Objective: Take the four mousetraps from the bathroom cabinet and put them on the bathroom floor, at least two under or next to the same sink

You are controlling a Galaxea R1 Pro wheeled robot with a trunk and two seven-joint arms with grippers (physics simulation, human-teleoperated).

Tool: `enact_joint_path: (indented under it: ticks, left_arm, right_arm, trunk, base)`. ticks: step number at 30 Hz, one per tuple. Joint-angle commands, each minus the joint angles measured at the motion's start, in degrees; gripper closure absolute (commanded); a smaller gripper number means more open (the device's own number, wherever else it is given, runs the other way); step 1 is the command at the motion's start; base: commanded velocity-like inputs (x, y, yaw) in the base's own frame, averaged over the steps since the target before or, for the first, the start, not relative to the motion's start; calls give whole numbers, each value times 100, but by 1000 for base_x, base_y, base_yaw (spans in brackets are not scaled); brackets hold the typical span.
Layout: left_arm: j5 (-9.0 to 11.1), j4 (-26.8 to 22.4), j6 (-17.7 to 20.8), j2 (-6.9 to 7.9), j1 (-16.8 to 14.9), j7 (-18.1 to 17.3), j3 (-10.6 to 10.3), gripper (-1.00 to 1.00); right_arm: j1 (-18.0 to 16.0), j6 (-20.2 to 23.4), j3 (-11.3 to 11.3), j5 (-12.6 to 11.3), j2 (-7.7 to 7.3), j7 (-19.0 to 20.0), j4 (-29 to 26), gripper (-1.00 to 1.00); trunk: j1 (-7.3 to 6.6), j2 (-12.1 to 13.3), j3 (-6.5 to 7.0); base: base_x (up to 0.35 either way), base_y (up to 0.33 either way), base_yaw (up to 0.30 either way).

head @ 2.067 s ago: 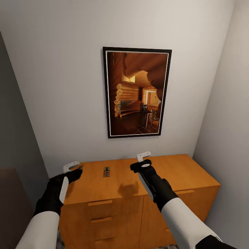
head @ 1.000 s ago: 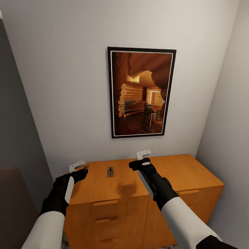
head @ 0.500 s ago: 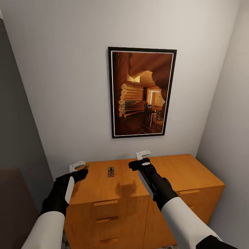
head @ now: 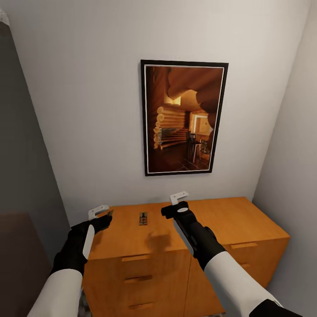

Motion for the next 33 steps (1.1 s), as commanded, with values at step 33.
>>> enact_joint_path:
  ticks: [33]
  left_arm:
    - [-34,291,-23,-51,-2,35,-659,100]
  right_arm:
    - [0,48,-523,-86,0,-88,47,-100]
  trunk:
    - [3,-5,-3]
  base:
    - [0,0,114]
